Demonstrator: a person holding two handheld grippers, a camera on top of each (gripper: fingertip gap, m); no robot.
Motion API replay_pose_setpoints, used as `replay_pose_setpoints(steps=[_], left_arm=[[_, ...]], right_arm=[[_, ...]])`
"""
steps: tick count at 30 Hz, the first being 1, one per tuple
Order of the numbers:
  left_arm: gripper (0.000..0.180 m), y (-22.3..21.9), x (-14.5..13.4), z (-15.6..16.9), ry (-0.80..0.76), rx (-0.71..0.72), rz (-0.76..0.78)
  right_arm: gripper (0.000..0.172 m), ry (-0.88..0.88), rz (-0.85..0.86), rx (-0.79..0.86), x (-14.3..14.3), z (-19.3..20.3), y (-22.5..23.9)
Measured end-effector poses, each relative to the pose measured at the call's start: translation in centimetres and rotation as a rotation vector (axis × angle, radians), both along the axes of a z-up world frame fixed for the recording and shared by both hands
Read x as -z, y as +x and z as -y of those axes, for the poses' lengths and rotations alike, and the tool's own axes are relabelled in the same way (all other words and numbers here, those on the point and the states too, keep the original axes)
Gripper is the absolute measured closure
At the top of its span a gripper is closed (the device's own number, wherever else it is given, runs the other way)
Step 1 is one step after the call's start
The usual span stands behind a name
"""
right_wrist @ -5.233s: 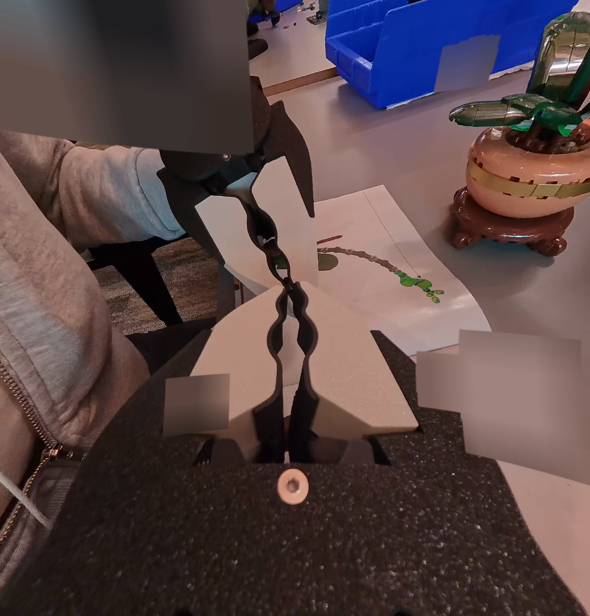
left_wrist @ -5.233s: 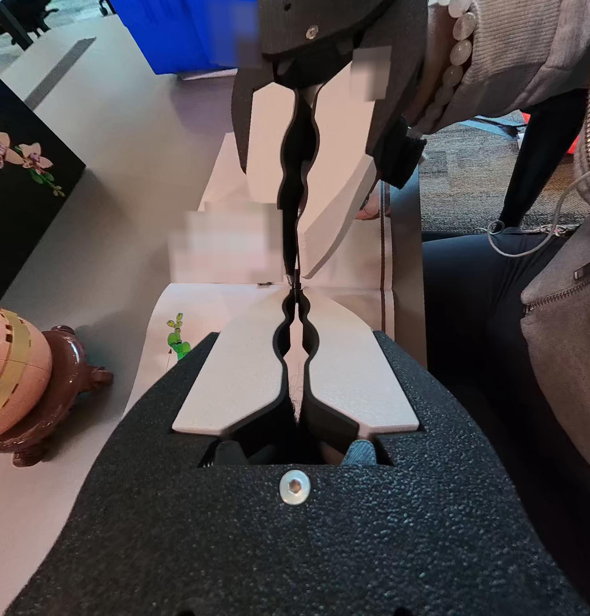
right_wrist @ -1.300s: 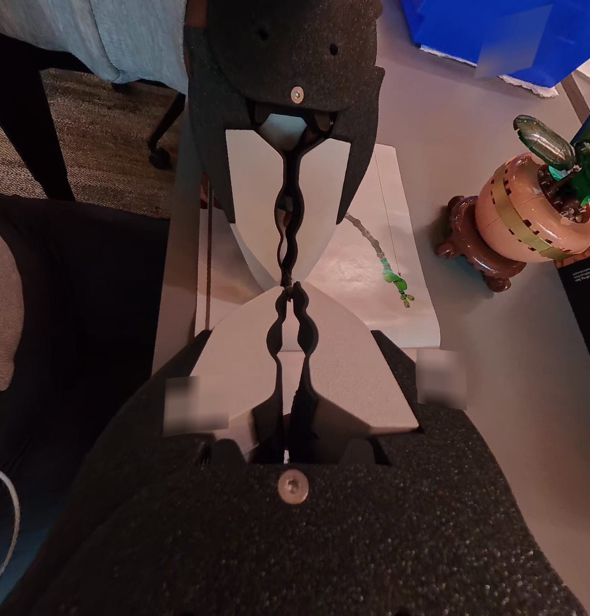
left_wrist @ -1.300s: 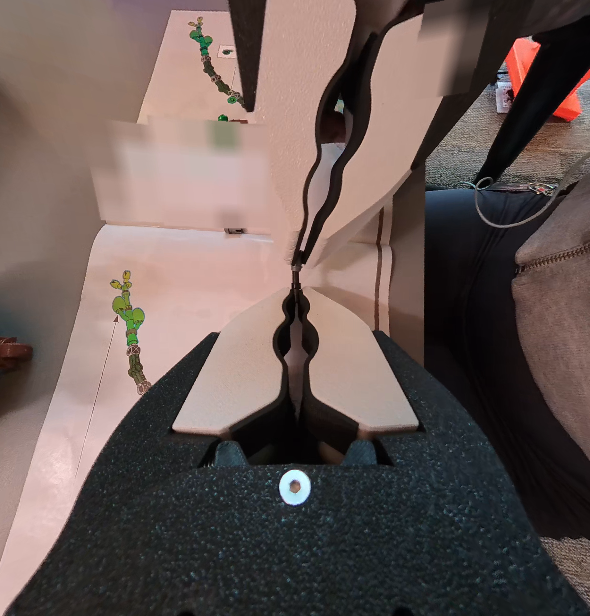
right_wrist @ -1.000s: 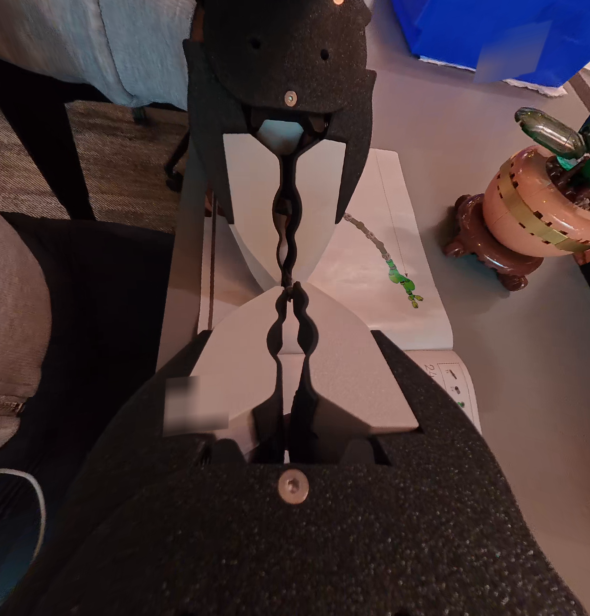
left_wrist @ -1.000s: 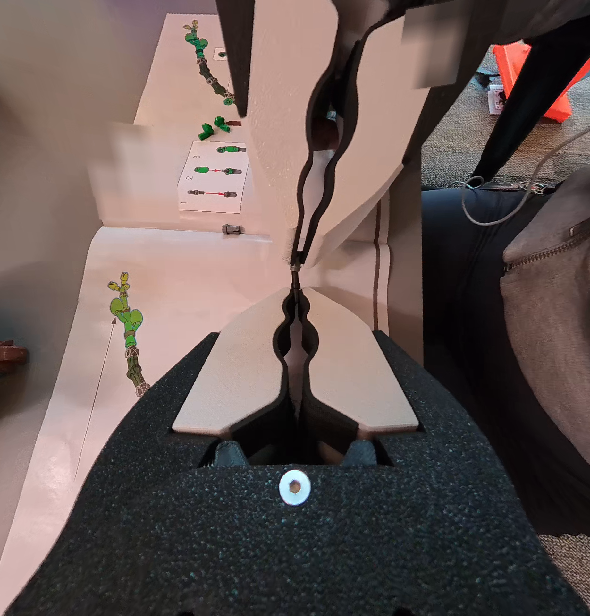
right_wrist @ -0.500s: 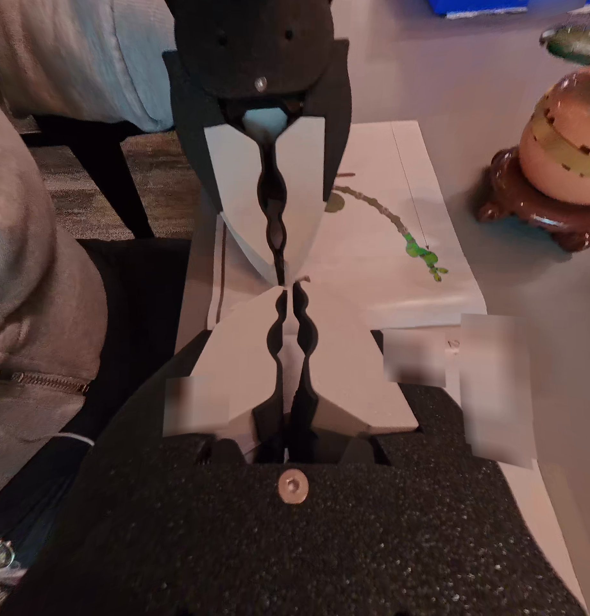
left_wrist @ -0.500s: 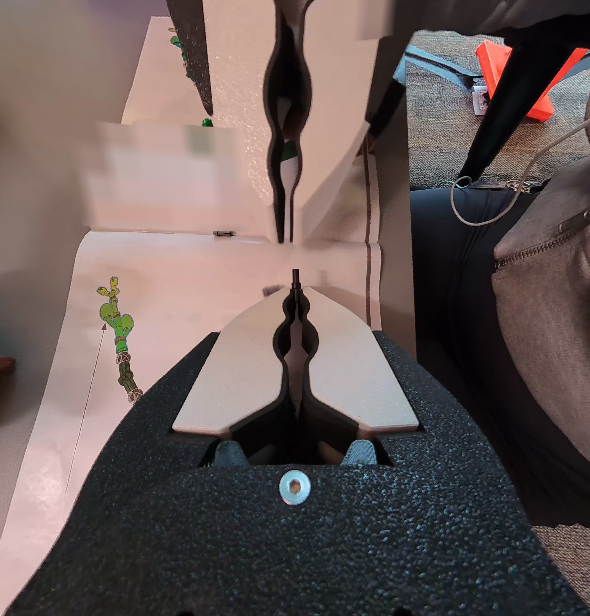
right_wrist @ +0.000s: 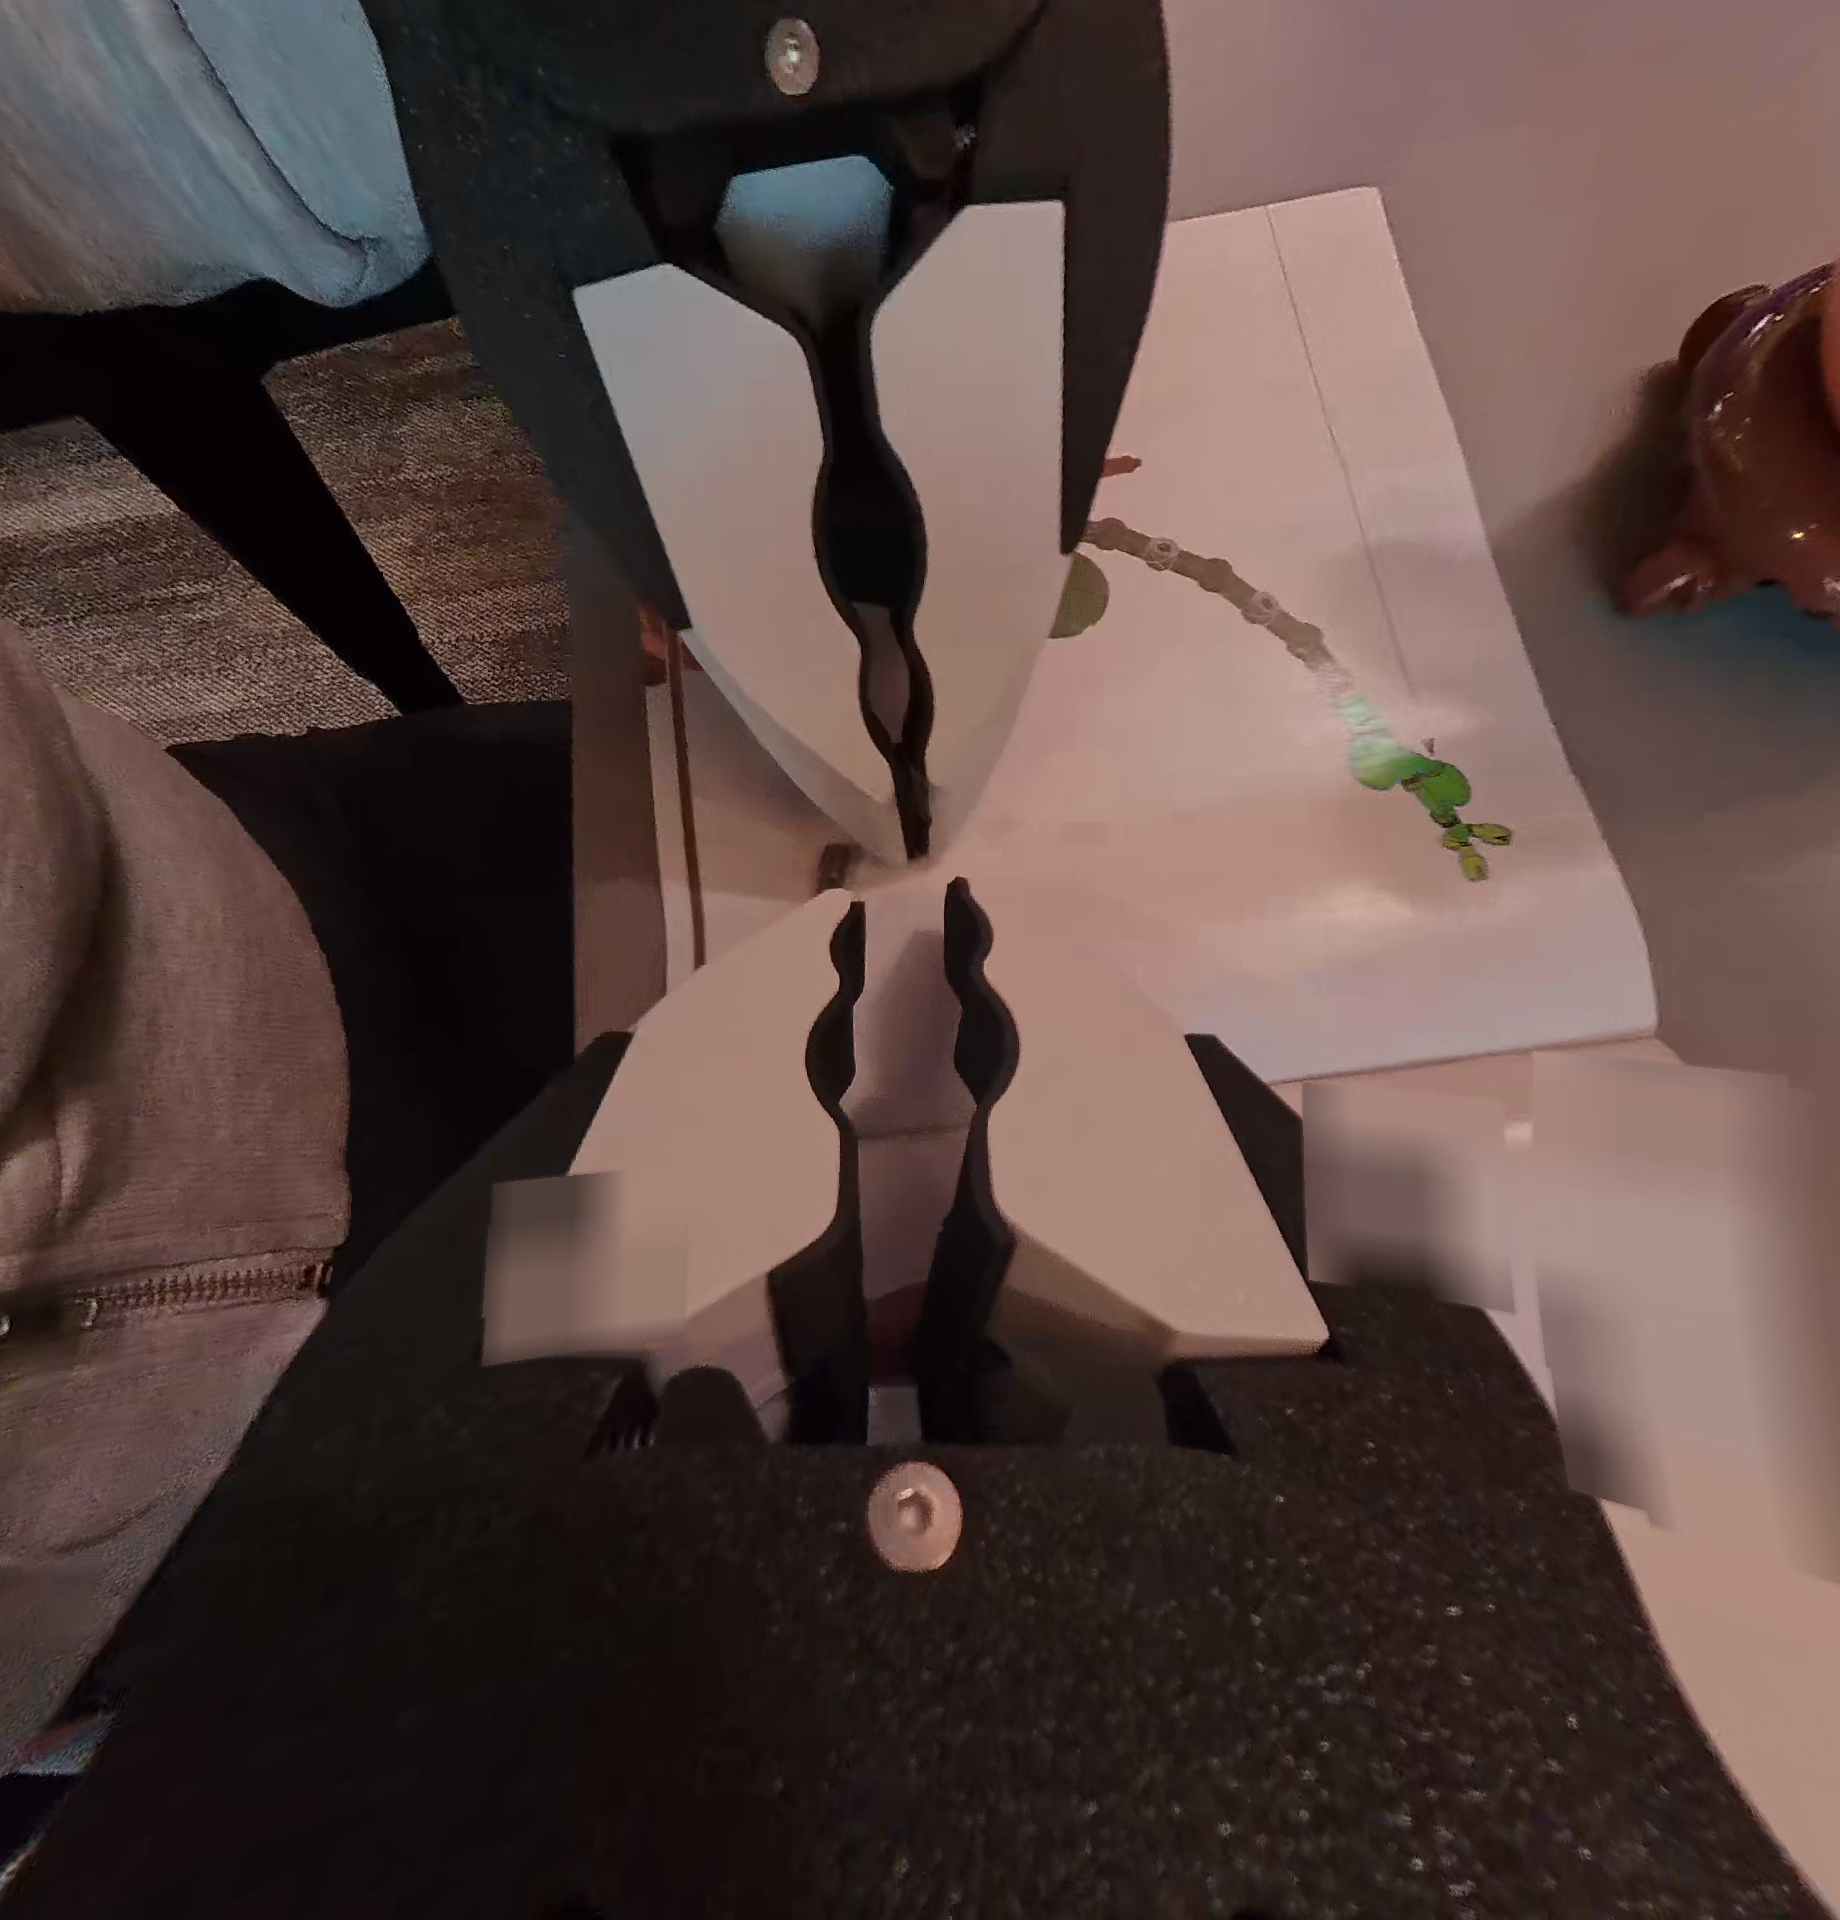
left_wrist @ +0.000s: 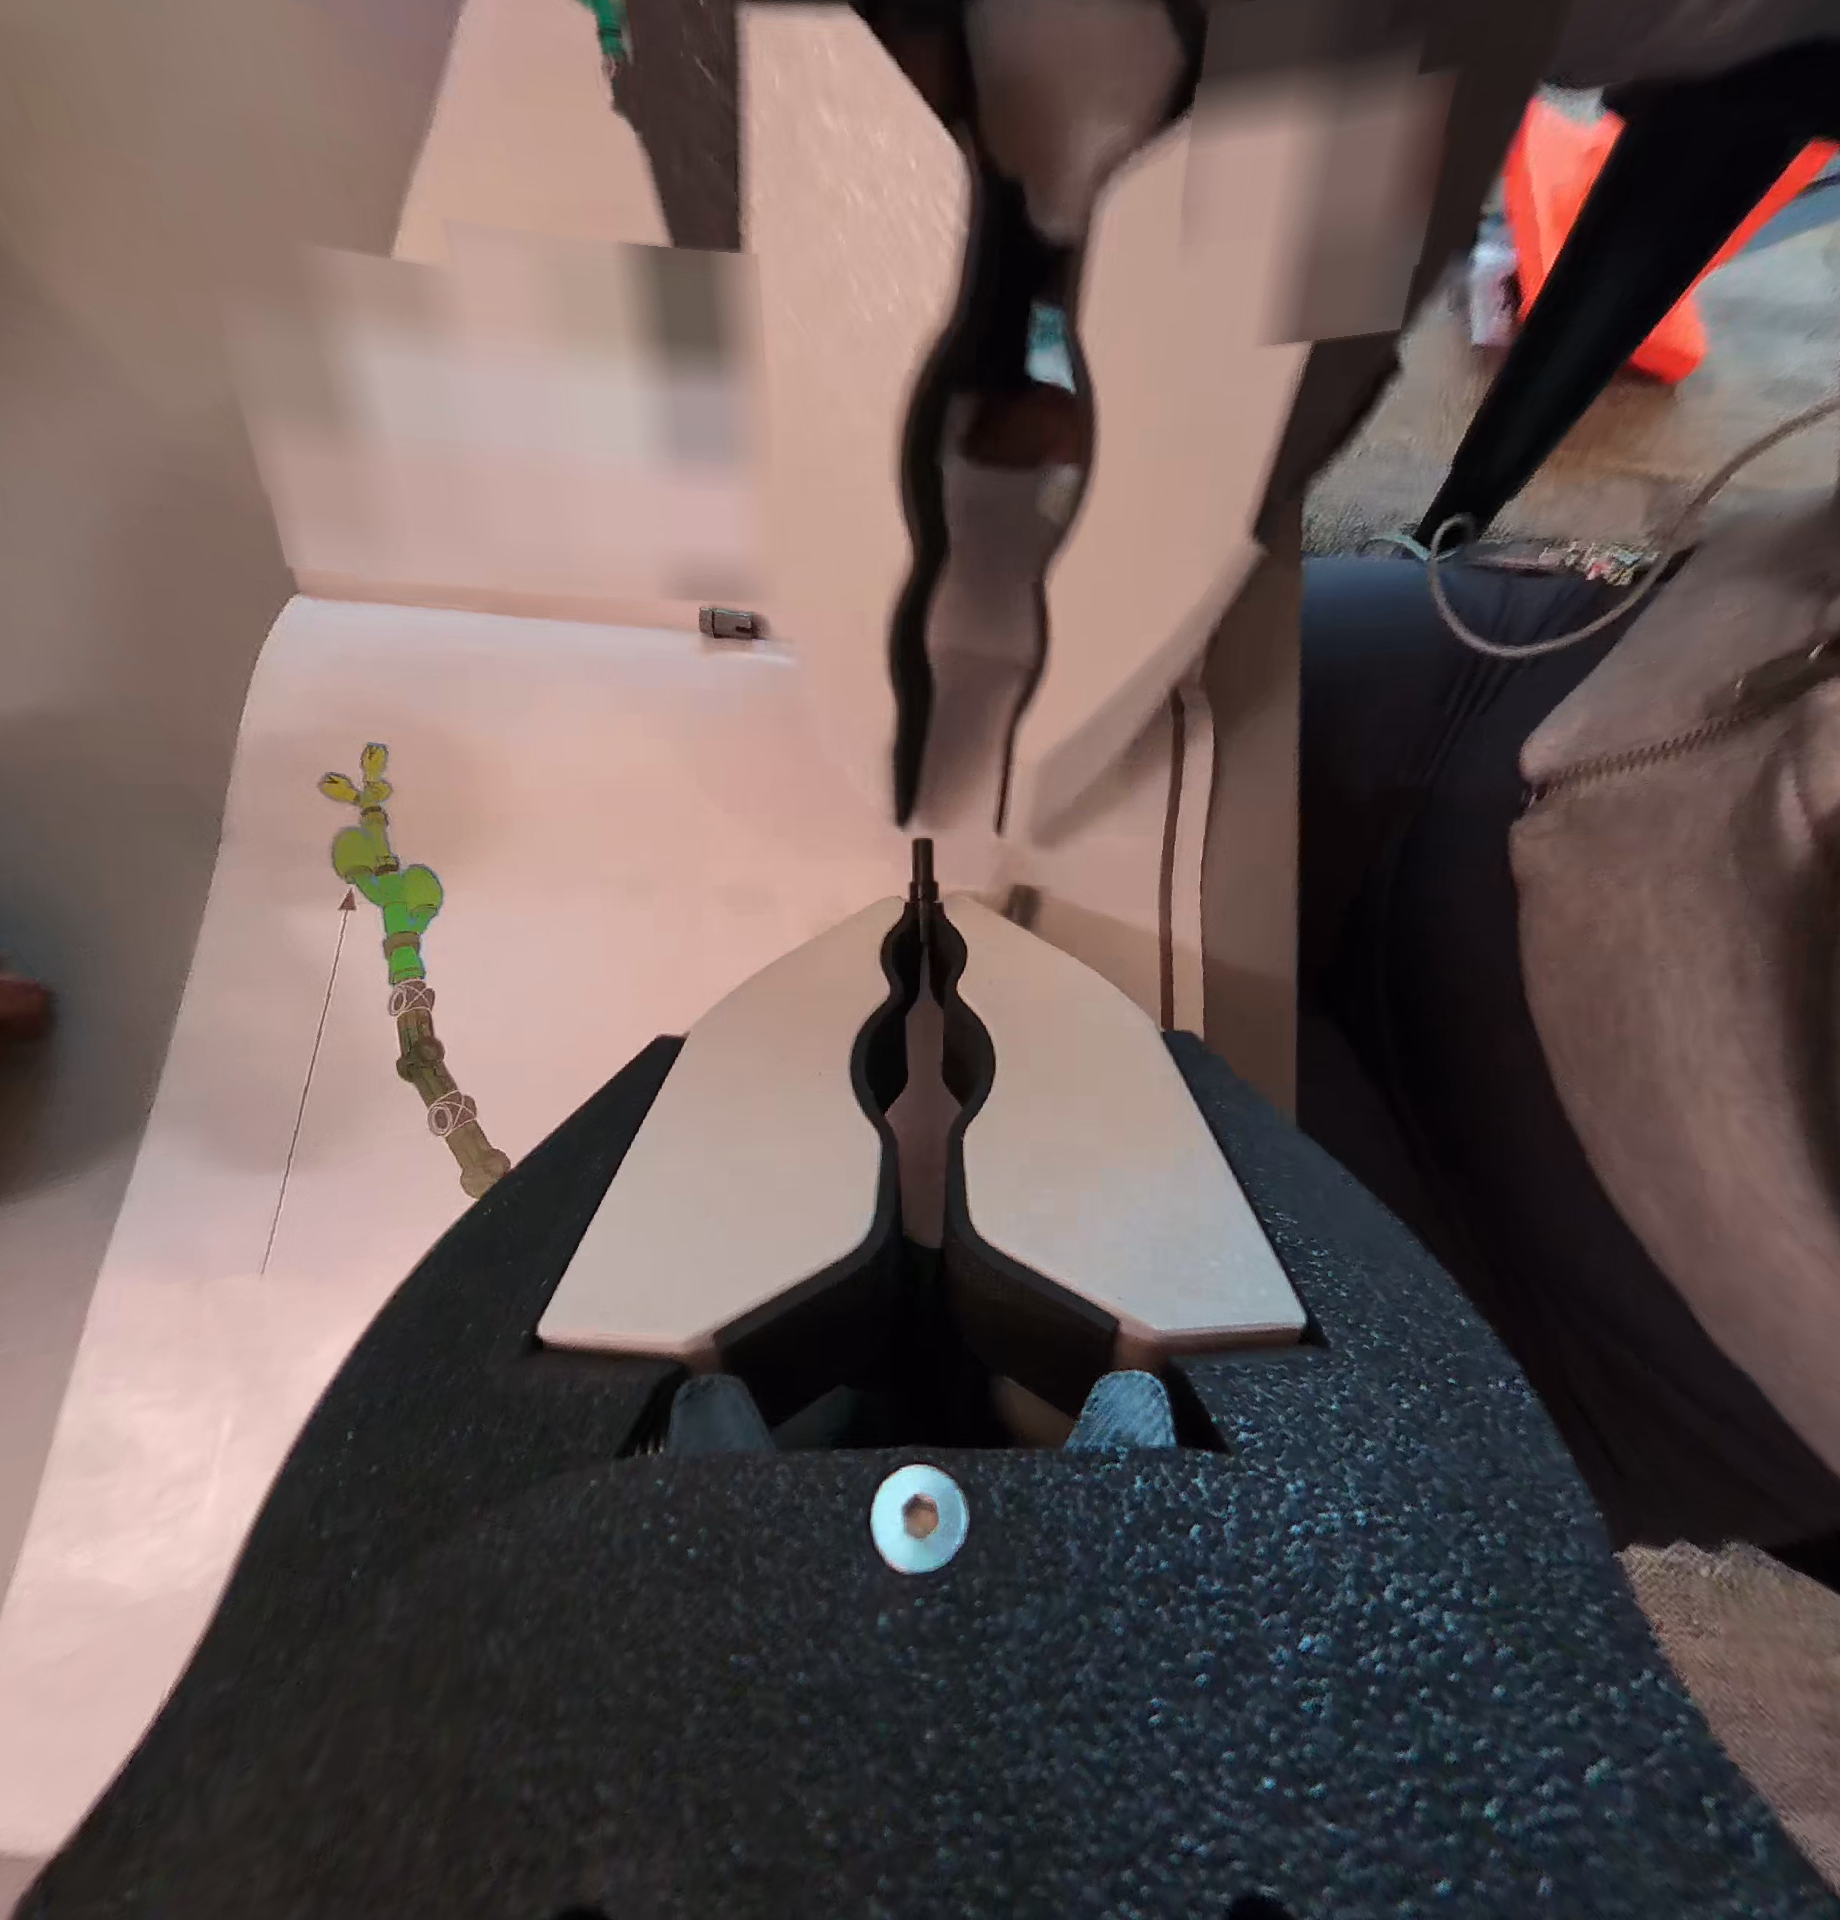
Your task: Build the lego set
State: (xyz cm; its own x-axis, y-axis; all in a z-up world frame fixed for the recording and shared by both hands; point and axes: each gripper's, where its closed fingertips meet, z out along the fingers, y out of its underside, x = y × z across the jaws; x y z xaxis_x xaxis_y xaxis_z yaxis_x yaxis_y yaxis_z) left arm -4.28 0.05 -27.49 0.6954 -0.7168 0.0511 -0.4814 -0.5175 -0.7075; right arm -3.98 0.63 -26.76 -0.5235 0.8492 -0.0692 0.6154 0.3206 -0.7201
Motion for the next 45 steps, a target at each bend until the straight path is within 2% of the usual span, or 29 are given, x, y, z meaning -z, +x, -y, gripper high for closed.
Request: replay_pose_setpoints(steps=[4, 7, 9, 15, 18, 25, 29, 32, 37, 41, 45], left_arm=[[0.18, 0.0, 0.0, 0.0, -0.003, -0.002, 0.018], [0.18, 0.1, 0.0, 0.0, -0.004, -0.002, 0.019], [0.18, 0.0, 0.0, 0.0, -0.004, -0.001, 0.023], [0.18, -0.2, 0.0, -0.2, -0.003, -0.013, 0.026], [0.18, -0.2, 0.0, -0.2, -0.001, -0.012, 0.017], [0.18, -0.2, 0.0, 0.0, 0.005, 0.003, 0.003], [0.18, 0.1, 0.1, 0.3, 0.0, 0.031, -0.005], [0.18, 0.2, 0.0, 0.3, -0.014, 0.028, -0.001], [0.18, 0.3, 0.1, 0.4, -0.016, 0.028, -0.027], [0.18, 0.5, 0.1, 0.3, -0.013, 0.029, -0.019], [0.18, 0.5, 0.1, 0.3, -0.015, 0.022, -0.012]], right_arm=[[0.157, 0.005, 0.028, -0.014, 0.5, 1.5, 0.4], [0.157, -0.057, 0.058, -0.03, 0.6, 2.8, 0.6], [0.165, -0.045, 0.04, -0.072, 0.6, 3.5, 1.0], [0.168, -0.013, 0.024, -0.108, 0.8, 3.8, 1.0], [0.167, 0.034, 0.023, -0.112, 1.0, 3.6, 1.1], [0.168, 0.018, 0.02, -0.129, 1.0, 3.6, 1.0], [0.169, 0.006, -0.006, -0.095, -0.6, 1.4, 1.2], [0.169, 0.096, -0.013, -0.086, -1.4, -0.7, 0.9], [0.169, 0.131, -0.041, -0.147, -1.1, -0.1, 0.1], [0.169, 0.102, -0.092, -0.12, -1.8, -0.2, -0.2], [0.169, 0.12, -0.074, -0.103, -1.3, -0.3, -0.2]])
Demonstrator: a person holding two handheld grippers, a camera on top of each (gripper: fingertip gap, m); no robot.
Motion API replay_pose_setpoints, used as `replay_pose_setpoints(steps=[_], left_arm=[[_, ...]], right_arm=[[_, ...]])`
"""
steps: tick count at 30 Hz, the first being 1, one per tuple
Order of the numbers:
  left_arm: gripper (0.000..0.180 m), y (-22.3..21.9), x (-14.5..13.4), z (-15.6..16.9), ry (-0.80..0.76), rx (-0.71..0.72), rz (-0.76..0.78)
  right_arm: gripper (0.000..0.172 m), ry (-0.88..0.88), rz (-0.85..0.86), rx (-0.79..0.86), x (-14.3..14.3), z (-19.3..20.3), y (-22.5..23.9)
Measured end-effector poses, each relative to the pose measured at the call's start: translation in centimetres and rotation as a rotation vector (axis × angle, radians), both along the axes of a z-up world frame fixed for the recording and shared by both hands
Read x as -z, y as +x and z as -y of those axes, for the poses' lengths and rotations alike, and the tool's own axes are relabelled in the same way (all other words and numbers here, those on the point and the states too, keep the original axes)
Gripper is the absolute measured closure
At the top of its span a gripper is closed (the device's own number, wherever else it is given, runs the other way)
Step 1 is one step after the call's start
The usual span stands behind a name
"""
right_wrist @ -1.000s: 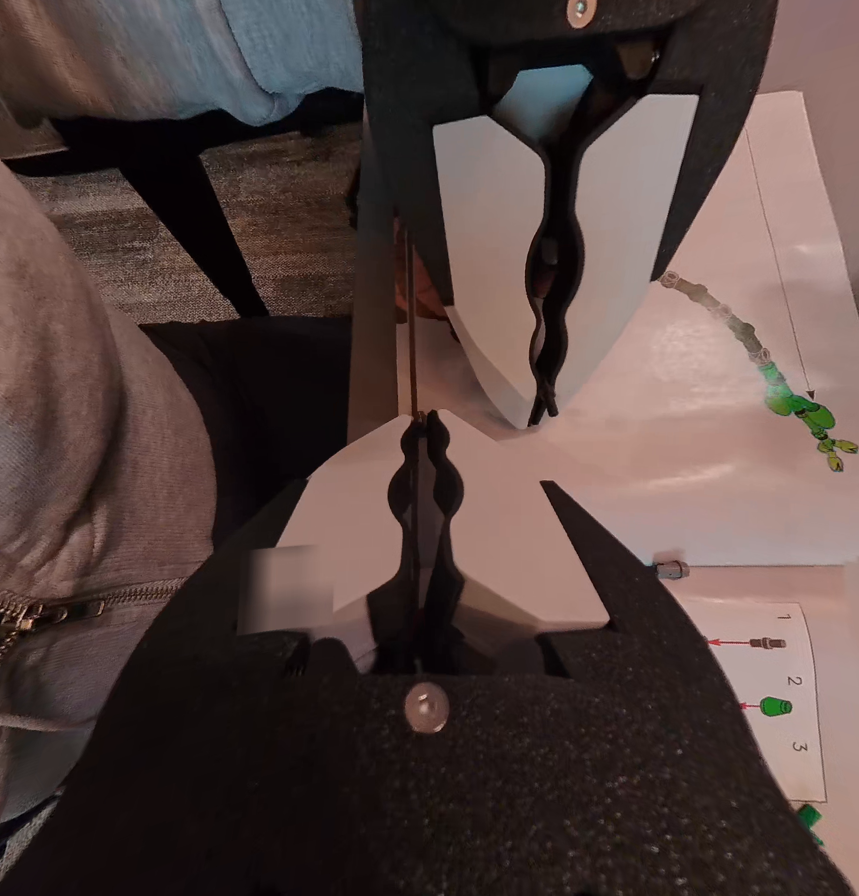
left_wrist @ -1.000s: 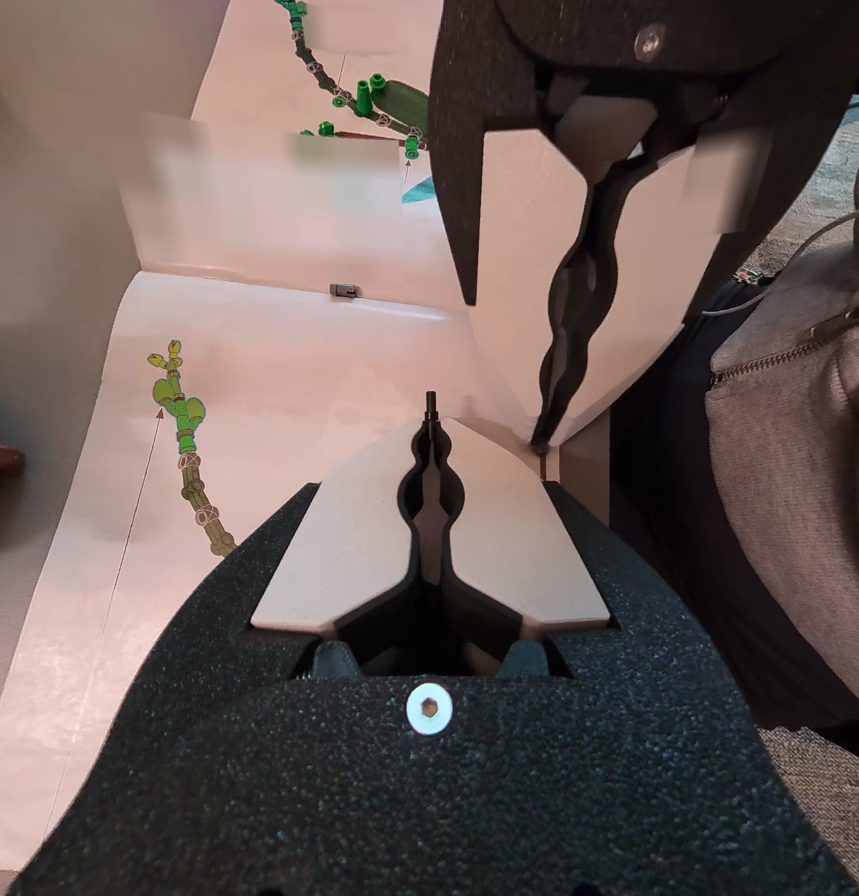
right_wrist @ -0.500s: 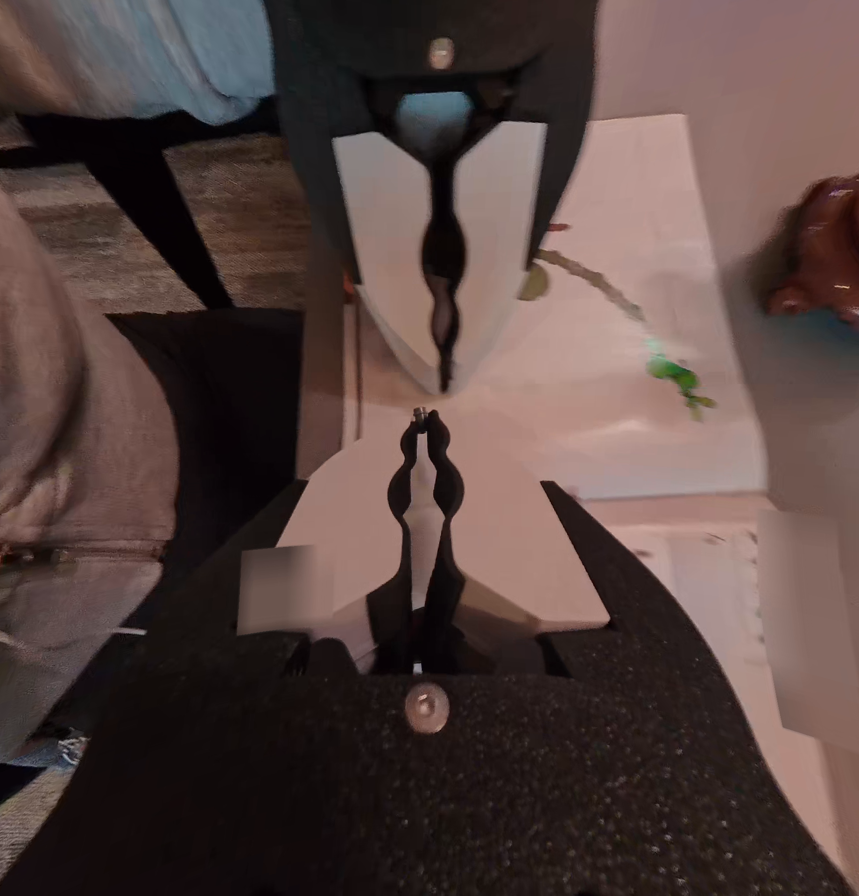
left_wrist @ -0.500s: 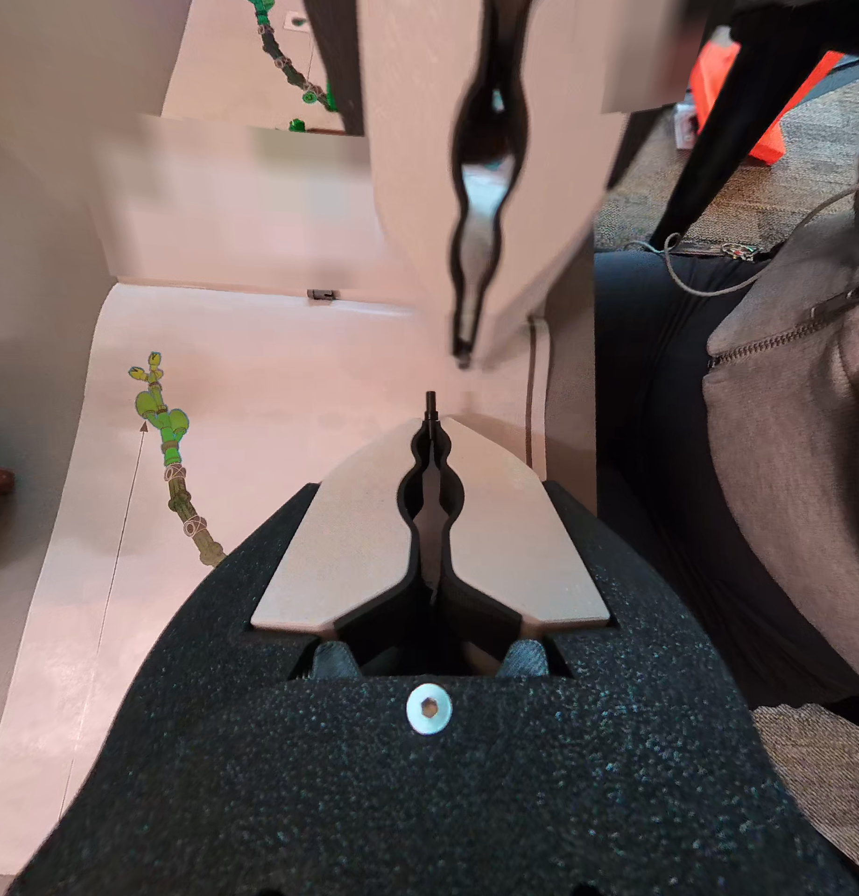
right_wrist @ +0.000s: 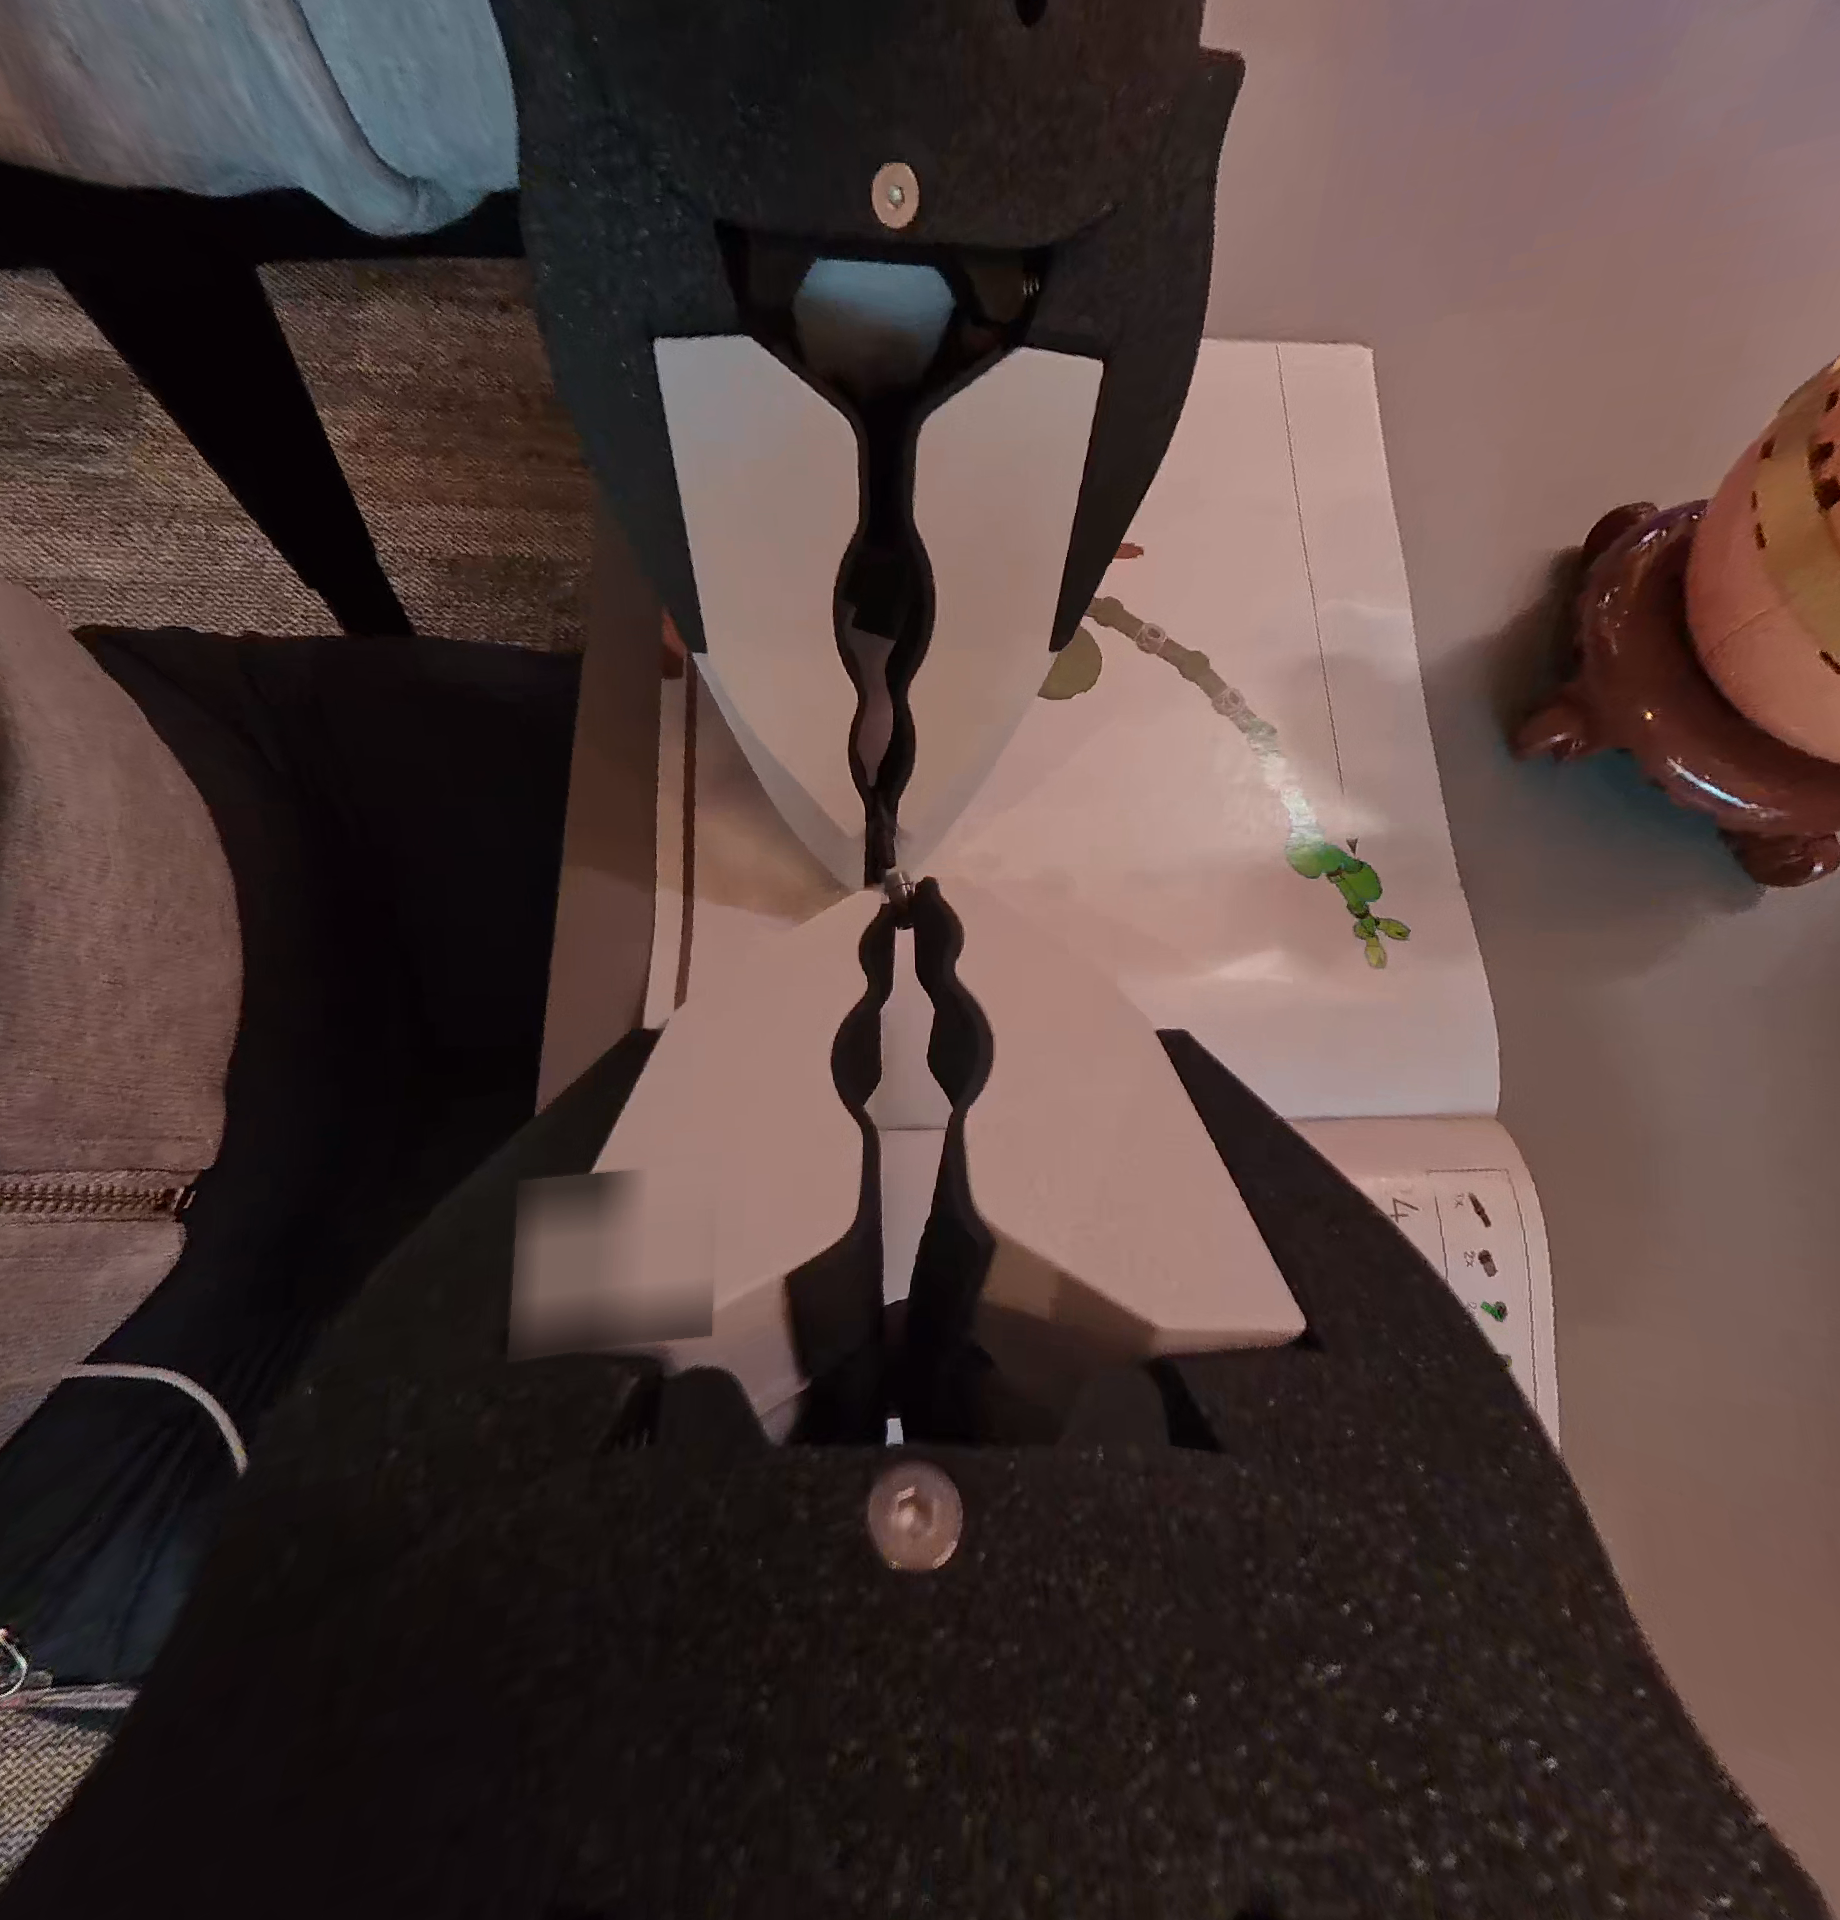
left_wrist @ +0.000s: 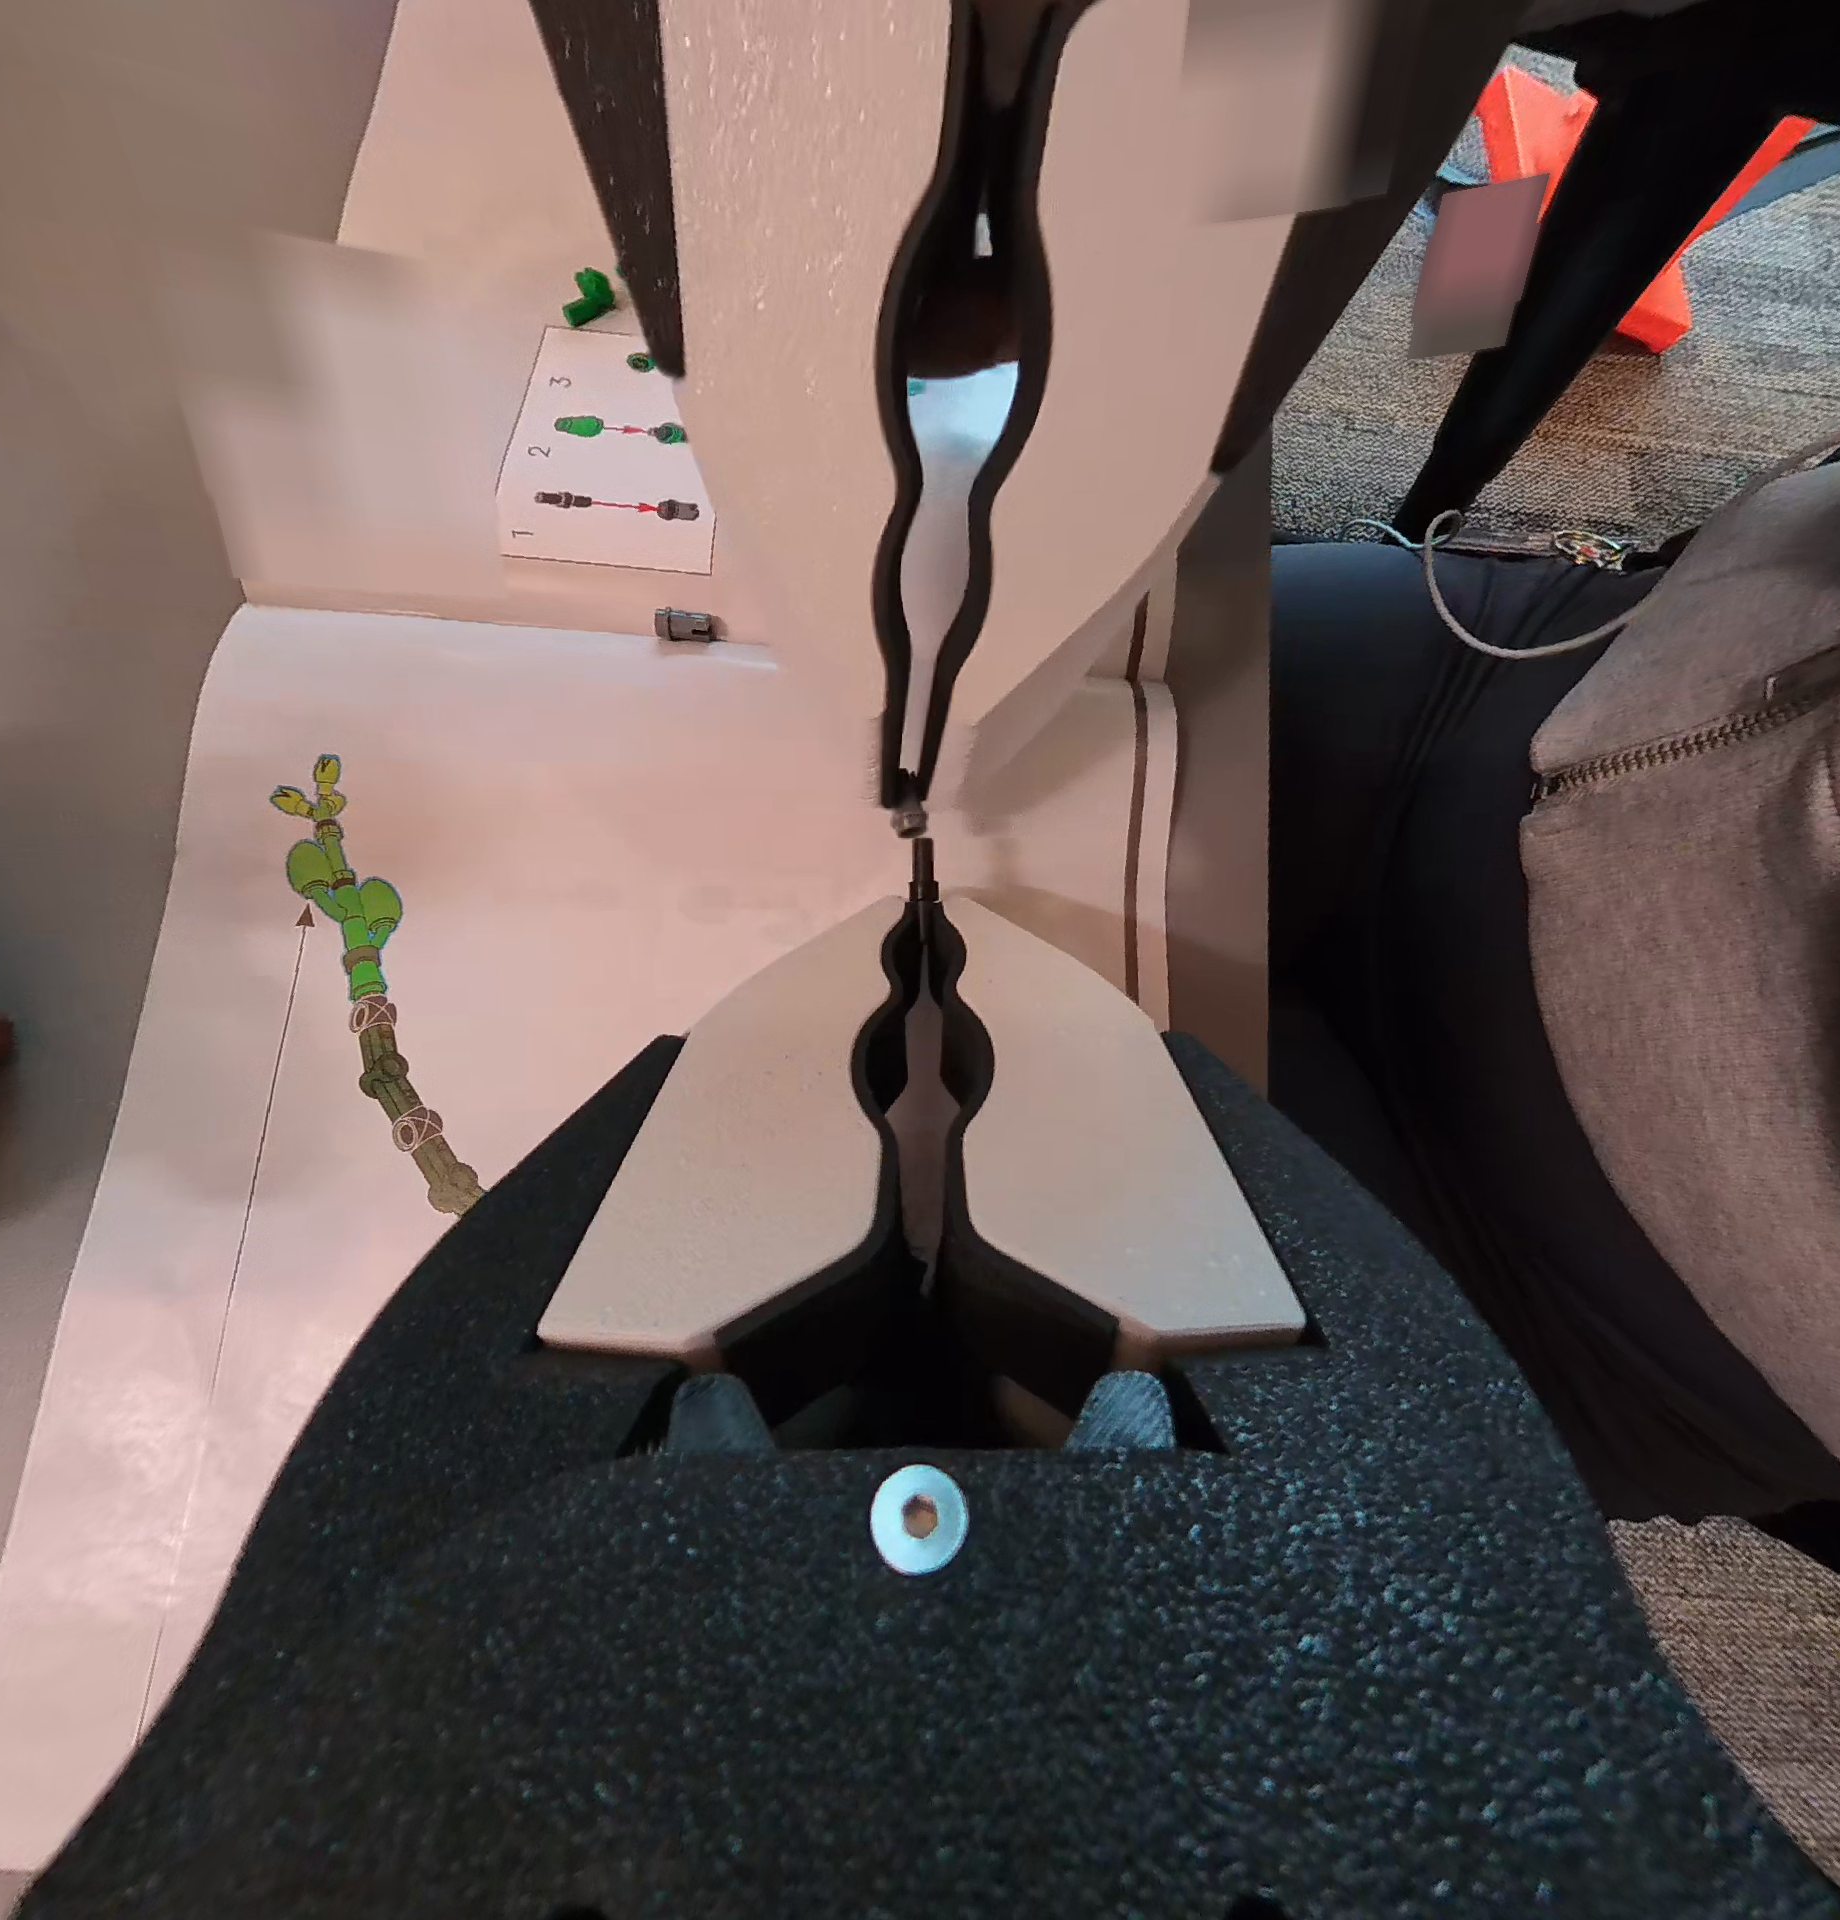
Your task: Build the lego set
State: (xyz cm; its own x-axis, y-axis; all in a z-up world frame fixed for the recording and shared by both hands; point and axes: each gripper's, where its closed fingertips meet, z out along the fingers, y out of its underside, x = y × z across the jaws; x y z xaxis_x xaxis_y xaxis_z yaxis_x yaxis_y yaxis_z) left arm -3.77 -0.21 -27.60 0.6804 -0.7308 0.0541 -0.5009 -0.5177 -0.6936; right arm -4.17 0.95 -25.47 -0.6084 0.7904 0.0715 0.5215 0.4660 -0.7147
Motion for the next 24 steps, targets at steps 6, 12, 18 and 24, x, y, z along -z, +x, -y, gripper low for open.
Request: replay_pose_setpoints(steps=[6, 12, 18, 24], left_arm=[[0.18, 0.06, -0.02, -0.01, -0.016, -0.022, 0.005], [0.18, 0.07, 0.01, 0.04, -0.028, -0.045, 0.007], [0.18, 0.09, 0.0, 0.0, -0.056, -0.082, 0.007], [0.18, 0.03, 0.05, 0.0, -0.07, -0.11, -0.023]], right_arm=[[0.169, -0.006, -0.008, 0.001, -0.12, 0.15, 0.06], [0.169, -0.002, -0.015, 0.012, -0.19, -0.01, -0.02], [0.169, 0.026, -0.011, 0.022, -0.07, -0.04, -0.09], [0.169, 0.063, -0.006, 0.024, -0.23, -0.15, -0.16]])
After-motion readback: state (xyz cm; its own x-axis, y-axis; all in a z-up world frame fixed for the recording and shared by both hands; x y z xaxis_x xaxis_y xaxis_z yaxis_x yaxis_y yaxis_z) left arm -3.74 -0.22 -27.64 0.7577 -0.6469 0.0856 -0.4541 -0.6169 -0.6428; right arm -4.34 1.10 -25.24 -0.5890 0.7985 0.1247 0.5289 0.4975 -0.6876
